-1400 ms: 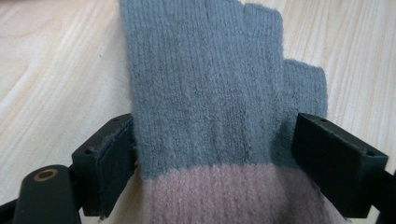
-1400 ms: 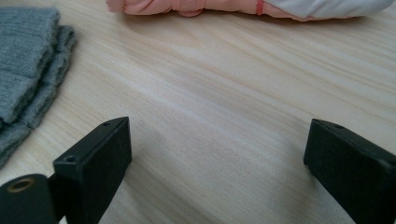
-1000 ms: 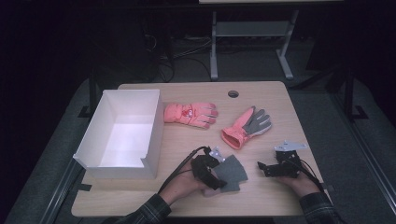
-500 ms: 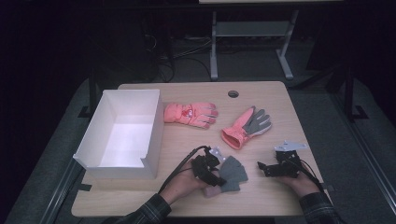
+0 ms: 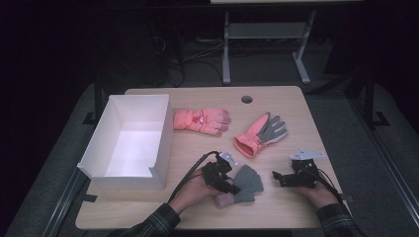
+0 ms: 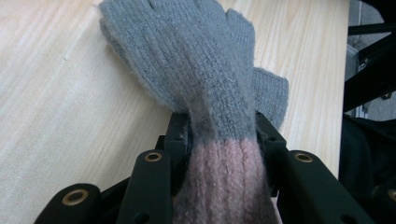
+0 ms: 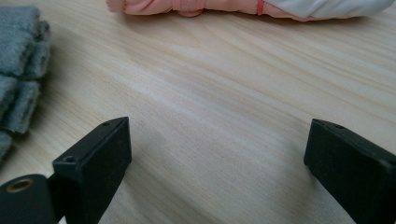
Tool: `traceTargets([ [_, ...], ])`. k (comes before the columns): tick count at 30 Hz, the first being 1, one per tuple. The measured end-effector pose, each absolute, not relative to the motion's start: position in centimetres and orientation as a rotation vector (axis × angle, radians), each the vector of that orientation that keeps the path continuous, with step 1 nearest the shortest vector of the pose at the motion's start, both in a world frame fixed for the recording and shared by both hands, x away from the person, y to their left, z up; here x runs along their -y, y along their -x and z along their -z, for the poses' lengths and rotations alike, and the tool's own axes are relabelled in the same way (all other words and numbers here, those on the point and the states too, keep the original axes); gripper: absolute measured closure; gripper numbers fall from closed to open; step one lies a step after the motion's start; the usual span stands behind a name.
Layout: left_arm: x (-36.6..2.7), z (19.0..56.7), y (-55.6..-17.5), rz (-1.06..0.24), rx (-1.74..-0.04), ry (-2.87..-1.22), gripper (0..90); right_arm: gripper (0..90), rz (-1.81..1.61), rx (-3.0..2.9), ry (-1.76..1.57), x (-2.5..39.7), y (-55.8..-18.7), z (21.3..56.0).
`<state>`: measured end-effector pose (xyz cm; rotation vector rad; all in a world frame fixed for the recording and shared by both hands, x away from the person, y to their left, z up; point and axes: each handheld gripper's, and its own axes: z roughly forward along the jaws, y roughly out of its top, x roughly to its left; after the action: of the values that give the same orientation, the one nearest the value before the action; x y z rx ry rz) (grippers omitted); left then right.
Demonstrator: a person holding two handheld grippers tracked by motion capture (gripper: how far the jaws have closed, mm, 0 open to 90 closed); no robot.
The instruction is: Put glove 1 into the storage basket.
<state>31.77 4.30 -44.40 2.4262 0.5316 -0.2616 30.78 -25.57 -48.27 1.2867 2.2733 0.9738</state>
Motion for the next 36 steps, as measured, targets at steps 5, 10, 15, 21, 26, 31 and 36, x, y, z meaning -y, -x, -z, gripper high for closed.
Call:
traceTargets([
  [5, -4.8, 43.4, -31.9, 0.275, -0.538, -2.398, 65.1, 6.8, -0.973, -2.274, -1.287, 25.6, -30.8, 48.3],
  [10, -5.5, 41.9, -32.2, 0.263, -0.547, -2.379, 65.0, 6.8, -0.974, -2.274, -1.287, 25.6, -30.8, 48.3],
  [15, -6.5, 40.4, -32.7, 0.234, -0.579, -2.35, 64.9, 6.8, -0.973, -2.274, -1.287, 25.6, -30.8, 48.3],
  [21, -7.8, 38.0, -33.1, 0.177, -0.608, -2.326, 64.9, 6.8, -0.974, -2.273, -1.288, 25.6, -30.8, 48.3],
  [26, -9.0, 35.8, -33.6, 0.12, -0.624, -2.313, 64.8, 6.8, -0.974, -2.273, -1.289, 25.6, -30.8, 48.3],
  [31, -10.4, 33.9, -34.0, 0.081, -0.646, -2.27, 64.7, 6.8, -0.974, -2.273, -1.288, 25.6, -30.8, 48.3],
  [36, -12.5, 32.4, -34.3, 0.037, -0.679, -2.225, 64.7, 6.8, -0.974, -2.273, -1.289, 25.6, -30.8, 48.3],
])
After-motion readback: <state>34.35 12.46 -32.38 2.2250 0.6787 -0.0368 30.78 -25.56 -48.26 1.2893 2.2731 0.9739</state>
